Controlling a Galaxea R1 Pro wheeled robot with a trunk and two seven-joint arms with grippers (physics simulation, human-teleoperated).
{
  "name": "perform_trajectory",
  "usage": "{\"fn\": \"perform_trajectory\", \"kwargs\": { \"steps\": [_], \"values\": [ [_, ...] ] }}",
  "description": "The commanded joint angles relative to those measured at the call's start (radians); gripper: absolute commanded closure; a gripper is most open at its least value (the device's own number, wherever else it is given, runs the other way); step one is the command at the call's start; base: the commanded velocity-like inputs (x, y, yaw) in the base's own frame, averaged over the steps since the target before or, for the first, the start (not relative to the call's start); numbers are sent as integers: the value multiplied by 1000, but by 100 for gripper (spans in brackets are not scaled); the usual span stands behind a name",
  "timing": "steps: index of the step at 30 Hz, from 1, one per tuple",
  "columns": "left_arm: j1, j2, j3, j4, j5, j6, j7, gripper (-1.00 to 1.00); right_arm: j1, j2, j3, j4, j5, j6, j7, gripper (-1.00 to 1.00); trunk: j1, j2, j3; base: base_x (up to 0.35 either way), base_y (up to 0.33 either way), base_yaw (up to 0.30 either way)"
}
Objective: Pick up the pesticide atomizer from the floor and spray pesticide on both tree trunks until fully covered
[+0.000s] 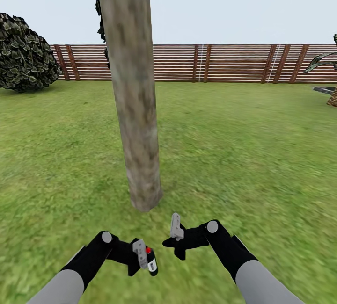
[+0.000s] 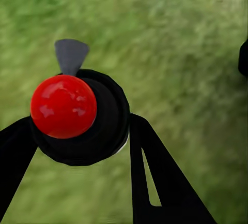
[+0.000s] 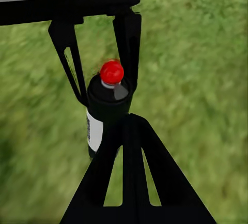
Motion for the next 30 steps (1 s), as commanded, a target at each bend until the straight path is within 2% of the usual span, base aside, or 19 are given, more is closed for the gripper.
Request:
{"fn": "perform_trajectory", "kwargs": {
  "steps": [1,30],
  "values": [
    [-1,-2,-3,-1,-6,-7,-1,100,0,0,-1,-1,10,-10,1,100,0,0,-1,0,0,0],
    [-6,-44,-3,-8,-6,-15,-19,100,0,0,-1,-1,12,-10,1,100,0,0,-1,0,0,0]
  ]
}}
